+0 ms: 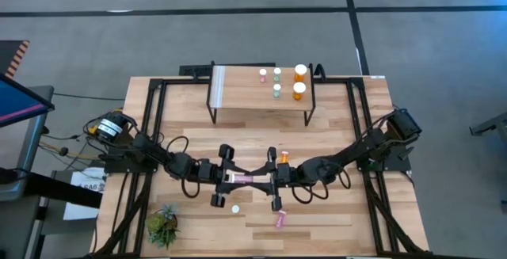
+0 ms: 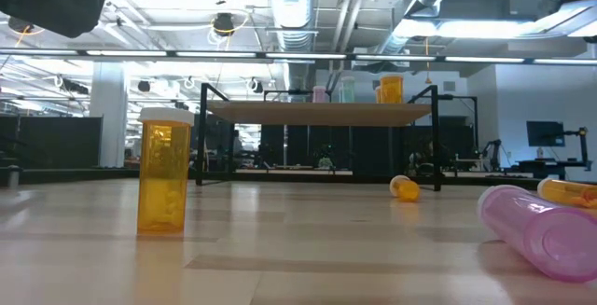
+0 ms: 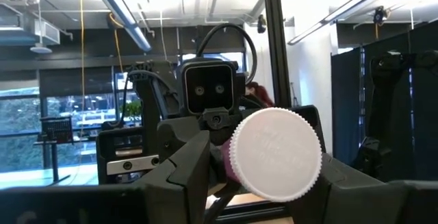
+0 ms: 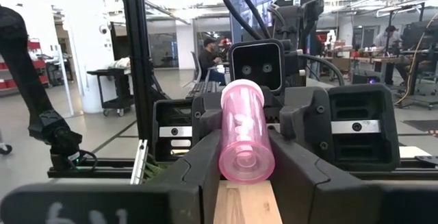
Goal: Pick and place medicine bottles onto shelf by color
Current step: Put the top small pink pill bottle on the shelf aligned with the other small pink pill bottle
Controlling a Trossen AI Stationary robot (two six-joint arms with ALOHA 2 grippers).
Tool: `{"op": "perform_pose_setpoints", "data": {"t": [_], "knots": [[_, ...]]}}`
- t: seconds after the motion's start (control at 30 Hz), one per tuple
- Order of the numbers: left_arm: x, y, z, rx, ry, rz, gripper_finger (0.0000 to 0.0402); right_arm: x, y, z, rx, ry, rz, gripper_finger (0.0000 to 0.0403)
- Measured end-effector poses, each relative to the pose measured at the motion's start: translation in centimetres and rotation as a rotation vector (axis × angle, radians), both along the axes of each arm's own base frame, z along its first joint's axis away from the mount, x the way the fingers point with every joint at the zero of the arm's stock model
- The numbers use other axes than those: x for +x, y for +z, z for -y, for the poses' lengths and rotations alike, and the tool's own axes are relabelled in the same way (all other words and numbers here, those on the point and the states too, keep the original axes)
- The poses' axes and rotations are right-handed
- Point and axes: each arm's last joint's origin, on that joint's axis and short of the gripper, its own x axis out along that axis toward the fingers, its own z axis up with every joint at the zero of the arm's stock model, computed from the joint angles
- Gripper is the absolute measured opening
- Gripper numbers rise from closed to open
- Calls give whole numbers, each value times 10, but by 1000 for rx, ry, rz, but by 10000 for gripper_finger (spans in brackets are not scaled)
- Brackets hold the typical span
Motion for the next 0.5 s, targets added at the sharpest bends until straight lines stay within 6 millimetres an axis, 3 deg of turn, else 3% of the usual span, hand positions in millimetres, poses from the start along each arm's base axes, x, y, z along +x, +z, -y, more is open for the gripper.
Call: {"op": "perform_pose_setpoints", "data": {"t": [0.5], "knots": [[-1, 0, 3, 16, 18, 2, 131, 0, -1, -1, 12, 6, -16, 146]]}}
